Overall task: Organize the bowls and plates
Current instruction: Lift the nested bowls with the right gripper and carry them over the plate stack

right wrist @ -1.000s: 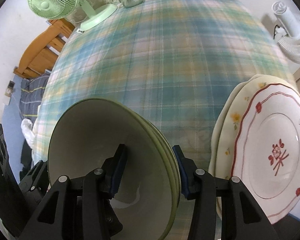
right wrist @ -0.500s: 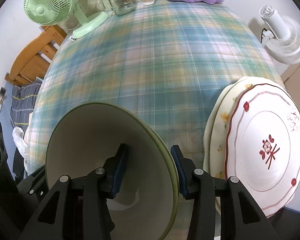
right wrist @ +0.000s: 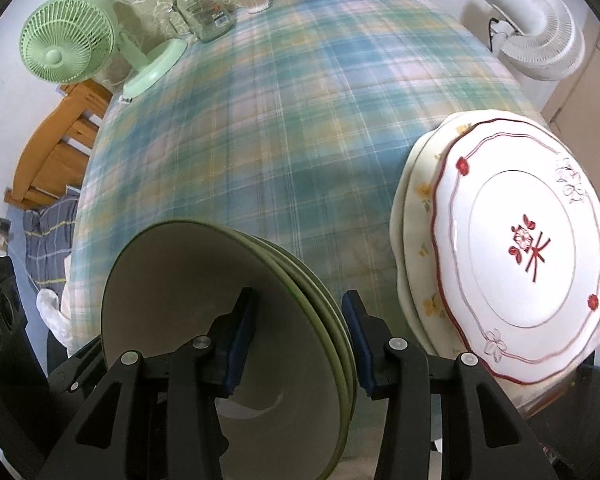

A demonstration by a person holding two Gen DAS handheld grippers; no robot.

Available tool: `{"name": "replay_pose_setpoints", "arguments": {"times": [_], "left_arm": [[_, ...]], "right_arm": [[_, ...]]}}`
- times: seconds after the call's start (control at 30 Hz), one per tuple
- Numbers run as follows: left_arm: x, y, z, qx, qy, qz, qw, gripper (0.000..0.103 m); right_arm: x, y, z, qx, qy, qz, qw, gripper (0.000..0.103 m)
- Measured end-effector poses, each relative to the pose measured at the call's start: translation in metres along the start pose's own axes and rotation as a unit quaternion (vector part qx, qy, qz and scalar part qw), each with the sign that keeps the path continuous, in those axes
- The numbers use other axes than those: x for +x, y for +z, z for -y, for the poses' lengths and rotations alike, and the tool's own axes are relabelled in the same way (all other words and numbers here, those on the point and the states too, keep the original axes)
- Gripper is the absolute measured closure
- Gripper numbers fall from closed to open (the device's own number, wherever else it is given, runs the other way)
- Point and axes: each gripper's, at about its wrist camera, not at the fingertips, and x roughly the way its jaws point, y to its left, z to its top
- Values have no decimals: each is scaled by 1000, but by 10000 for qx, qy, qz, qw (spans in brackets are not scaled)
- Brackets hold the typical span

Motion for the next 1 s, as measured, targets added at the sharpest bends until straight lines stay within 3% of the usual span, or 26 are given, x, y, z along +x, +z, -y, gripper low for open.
{"name": "replay_pose_setpoints", "arguments": {"times": [0.47,0.8,1.0], "left_arm": [[-11,14,40,-13,137,200,9997,51],[2,21,85,-325,211,332,9987,50],[7,22,103,-559,521,433,9961,50]], "right_arm": [[-36,10,22,-1,140,295,9995,55],[-56,29,63,-279,203,244,9991,55],[-56,38,87,-378,439,61,9983,56]]}}
